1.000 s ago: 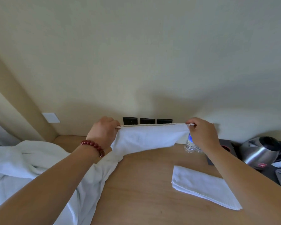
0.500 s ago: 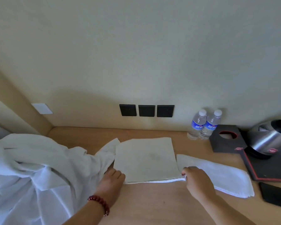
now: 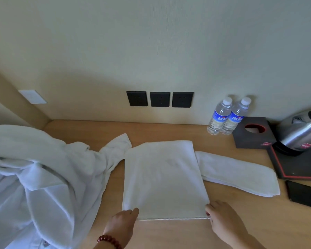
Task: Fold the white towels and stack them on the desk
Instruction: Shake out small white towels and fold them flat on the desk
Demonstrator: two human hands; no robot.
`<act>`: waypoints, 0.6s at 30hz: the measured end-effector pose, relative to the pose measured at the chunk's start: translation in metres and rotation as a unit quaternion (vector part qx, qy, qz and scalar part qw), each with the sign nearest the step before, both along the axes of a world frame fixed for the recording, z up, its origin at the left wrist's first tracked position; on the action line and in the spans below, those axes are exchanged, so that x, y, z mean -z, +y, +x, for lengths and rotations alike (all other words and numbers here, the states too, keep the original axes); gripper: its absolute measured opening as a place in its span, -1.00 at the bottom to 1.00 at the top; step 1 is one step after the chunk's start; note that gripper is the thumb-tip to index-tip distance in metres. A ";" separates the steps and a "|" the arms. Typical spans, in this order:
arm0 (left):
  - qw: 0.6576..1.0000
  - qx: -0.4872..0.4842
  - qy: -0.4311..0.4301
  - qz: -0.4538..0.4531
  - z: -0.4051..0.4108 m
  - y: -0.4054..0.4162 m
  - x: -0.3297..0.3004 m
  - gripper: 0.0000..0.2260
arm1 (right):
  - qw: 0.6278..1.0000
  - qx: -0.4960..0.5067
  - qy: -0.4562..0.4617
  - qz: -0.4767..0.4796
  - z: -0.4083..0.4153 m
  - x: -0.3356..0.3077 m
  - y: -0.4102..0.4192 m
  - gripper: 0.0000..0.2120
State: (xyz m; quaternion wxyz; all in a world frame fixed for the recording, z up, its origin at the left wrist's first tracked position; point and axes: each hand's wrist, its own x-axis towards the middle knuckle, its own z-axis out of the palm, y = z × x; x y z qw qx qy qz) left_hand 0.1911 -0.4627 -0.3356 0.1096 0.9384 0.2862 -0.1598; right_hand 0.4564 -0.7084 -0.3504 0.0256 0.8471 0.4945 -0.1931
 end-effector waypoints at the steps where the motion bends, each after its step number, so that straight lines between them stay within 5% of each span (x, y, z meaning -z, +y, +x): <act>1: 1.000 0.008 0.009 0.002 -0.002 -0.002 0.000 -0.67 | 1.000 -0.005 0.002 -0.006 -0.002 0.003 -0.003 -0.52; 5: 0.999 0.030 0.040 0.017 -0.023 -0.006 0.023 -0.46 | 0.999 -0.009 0.020 -0.023 -0.012 0.010 -0.012 -0.51; 12: 0.999 0.042 0.024 0.004 -0.046 -0.016 0.034 -0.56 | 0.996 -0.006 0.015 -0.084 -0.020 0.002 -0.015 -0.54; 15: 0.999 0.050 0.012 0.011 -0.052 -0.018 0.038 -0.57 | 0.994 -0.015 -0.021 -0.103 -0.024 -0.017 -0.004 -0.77; 18: 0.999 0.045 0.012 -0.004 -0.053 -0.020 0.035 -0.53 | 0.984 -0.047 0.019 -0.172 -0.024 -0.031 0.006 -0.77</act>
